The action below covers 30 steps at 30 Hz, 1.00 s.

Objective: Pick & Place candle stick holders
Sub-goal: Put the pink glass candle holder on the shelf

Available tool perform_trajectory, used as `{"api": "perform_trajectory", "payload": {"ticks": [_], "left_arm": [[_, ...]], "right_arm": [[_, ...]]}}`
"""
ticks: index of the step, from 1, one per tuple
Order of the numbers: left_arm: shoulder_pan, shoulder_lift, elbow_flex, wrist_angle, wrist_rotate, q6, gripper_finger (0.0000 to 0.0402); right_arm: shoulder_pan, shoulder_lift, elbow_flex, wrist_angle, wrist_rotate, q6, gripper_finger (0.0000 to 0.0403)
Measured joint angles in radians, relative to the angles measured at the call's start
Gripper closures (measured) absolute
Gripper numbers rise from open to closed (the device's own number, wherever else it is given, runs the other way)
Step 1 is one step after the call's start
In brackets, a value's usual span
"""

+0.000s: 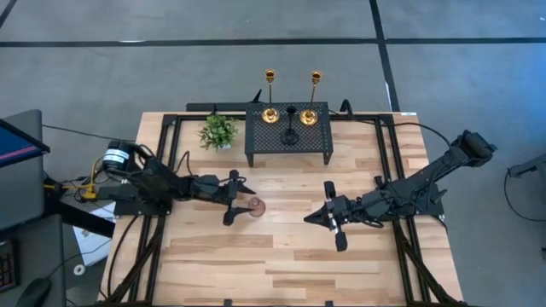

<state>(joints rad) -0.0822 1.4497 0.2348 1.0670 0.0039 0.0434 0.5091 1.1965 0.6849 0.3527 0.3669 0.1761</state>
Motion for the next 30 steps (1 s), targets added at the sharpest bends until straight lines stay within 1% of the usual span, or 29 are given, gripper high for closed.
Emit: {"api": "perform_trajectory", "payload": {"ticks": [4,9,15,18,30], "left_arm": [[0.000,0.031,0.035,0.004,0.006,-0.042,0.0111],[-0.001,0.076,0.068,0.004,0.007,-0.055,0.0111],[-0.001,0.107,0.080,0.005,0.007,-0.075,0.0117],[-0.001,0.107,0.080,0.007,0.007,-0.079,0.0135],[-0.001,0.097,0.080,0.009,0.007,-0.079,0.0233]], "right_arm": [[0.001,0.000,0.000,0.000,0.000,0.000,0.0403],[0.001,0.000,0.000,0.000,0.000,0.000,0.0403],[0.001,0.000,0.000,0.000,0.000,0.000,0.0403],[0.001,0.000,0.000,0.000,0.000,0.000,0.0403],[0.001,0.000,0.000,0.000,0.000,0.000,0.0403]]}}
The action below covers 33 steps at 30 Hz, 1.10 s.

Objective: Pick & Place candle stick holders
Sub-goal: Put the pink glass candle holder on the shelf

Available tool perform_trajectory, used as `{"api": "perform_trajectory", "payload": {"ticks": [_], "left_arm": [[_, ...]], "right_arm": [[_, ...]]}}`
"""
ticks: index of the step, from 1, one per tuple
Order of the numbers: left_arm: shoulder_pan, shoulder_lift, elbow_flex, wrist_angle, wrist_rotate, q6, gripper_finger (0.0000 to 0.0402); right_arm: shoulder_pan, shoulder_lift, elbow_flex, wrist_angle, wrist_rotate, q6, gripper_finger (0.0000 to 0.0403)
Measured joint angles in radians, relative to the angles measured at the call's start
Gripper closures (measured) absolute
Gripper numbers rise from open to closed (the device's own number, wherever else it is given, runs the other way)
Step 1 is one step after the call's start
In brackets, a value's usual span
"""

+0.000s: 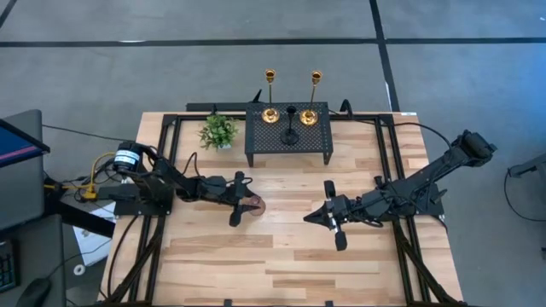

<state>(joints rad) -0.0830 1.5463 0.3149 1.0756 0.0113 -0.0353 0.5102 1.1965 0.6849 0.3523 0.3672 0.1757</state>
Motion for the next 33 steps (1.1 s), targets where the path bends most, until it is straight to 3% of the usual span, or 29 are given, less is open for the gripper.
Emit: {"api": "perform_trajectory", "payload": {"ticks": [7,26,30,33], "left_arm": [[0.000,0.000,0.000,0.000,0.000,0.000,0.0265],[0.000,-0.014,-0.001,-0.009,0.000,-0.112,0.0266],[0.000,-0.077,-0.002,-0.069,0.001,-0.132,0.0266],[0.000,-0.162,0.022,-0.218,-0.002,-0.132,0.0267]], "right_arm": [[0.000,0.000,0.000,0.000,0.000,0.000,0.0403],[0.000,0.000,0.000,0.000,0.000,0.000,0.0403],[0.000,0.000,0.000,0.000,-0.001,0.000,0.0403],[0.000,0.000,0.000,0.000,-0.001,0.000,0.0403]]}}
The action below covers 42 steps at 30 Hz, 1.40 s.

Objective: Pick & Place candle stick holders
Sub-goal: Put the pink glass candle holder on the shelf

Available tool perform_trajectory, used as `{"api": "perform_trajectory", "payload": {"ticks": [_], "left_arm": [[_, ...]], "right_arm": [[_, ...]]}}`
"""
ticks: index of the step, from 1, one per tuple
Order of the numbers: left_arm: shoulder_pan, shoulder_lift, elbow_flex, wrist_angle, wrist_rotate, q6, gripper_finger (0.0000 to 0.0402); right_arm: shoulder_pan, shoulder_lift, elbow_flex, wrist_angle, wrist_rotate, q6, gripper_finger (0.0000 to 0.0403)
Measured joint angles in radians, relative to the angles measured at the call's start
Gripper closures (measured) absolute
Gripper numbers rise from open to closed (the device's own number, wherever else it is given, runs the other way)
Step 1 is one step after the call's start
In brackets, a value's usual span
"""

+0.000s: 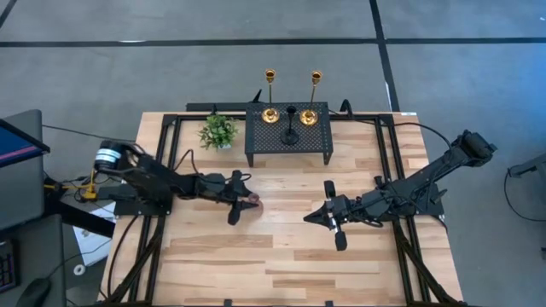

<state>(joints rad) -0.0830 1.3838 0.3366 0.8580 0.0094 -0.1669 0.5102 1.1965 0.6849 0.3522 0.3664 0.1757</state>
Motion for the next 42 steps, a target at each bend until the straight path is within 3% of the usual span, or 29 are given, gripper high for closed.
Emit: {"api": "perform_trajectory", "payload": {"ticks": [6,13,19,33,42], "left_arm": [[0.000,-0.166,0.120,-0.310,-0.014,0.022,0.0267],[0.031,-0.297,0.268,-0.464,-0.048,0.118,0.0268],[0.115,-0.330,0.396,-0.632,-0.092,0.144,0.0268],[0.381,-0.314,0.508,-0.653,-0.088,0.105,0.0268],[0.472,-0.181,0.567,-0.642,-0.031,0.072,0.0268]], "right_arm": [[0.000,0.000,0.000,-0.012,0.000,0.000,0.0403],[0.000,0.000,0.000,-0.018,-0.001,0.001,0.0403],[0.001,0.000,0.000,-0.031,-0.002,0.001,0.0403],[0.001,0.000,0.000,-0.051,-0.006,0.000,0.0403],[0.000,0.000,0.000,-0.069,-0.006,-0.017,0.0403]]}}
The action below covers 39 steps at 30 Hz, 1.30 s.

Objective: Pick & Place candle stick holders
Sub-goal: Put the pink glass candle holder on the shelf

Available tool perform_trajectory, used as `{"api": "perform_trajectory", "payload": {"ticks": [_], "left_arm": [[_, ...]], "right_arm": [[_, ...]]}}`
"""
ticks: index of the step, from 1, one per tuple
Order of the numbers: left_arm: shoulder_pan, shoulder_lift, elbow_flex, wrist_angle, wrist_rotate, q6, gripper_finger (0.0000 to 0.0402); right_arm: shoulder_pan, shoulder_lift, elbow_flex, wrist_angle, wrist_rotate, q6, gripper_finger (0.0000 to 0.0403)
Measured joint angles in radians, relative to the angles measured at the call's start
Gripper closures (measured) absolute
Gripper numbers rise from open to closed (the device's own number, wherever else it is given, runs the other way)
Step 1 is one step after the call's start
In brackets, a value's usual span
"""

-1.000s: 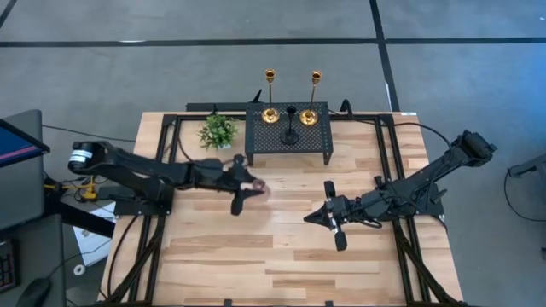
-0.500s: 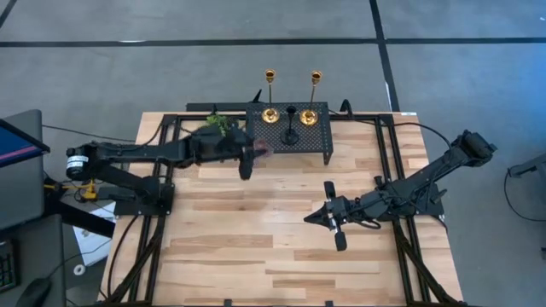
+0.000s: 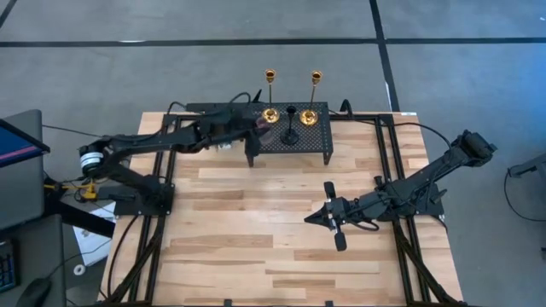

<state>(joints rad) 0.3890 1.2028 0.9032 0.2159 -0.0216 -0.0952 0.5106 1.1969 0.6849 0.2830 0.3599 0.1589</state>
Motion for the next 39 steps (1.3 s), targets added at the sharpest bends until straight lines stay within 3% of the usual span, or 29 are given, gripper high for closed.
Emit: {"api": "perform_trajectory", "payload": {"ticks": [20,39], "left_arm": [[0.043,0.161,0.044,0.012,-0.059,-0.063,0.0264],[0.043,0.167,0.044,0.009,-0.061,-0.068,0.0235]], "right_arm": [[0.000,0.000,0.000,-0.015,0.000,-0.001,0.0403],[0.000,0.000,0.000,-0.014,0.000,-0.001,0.0403]]}}
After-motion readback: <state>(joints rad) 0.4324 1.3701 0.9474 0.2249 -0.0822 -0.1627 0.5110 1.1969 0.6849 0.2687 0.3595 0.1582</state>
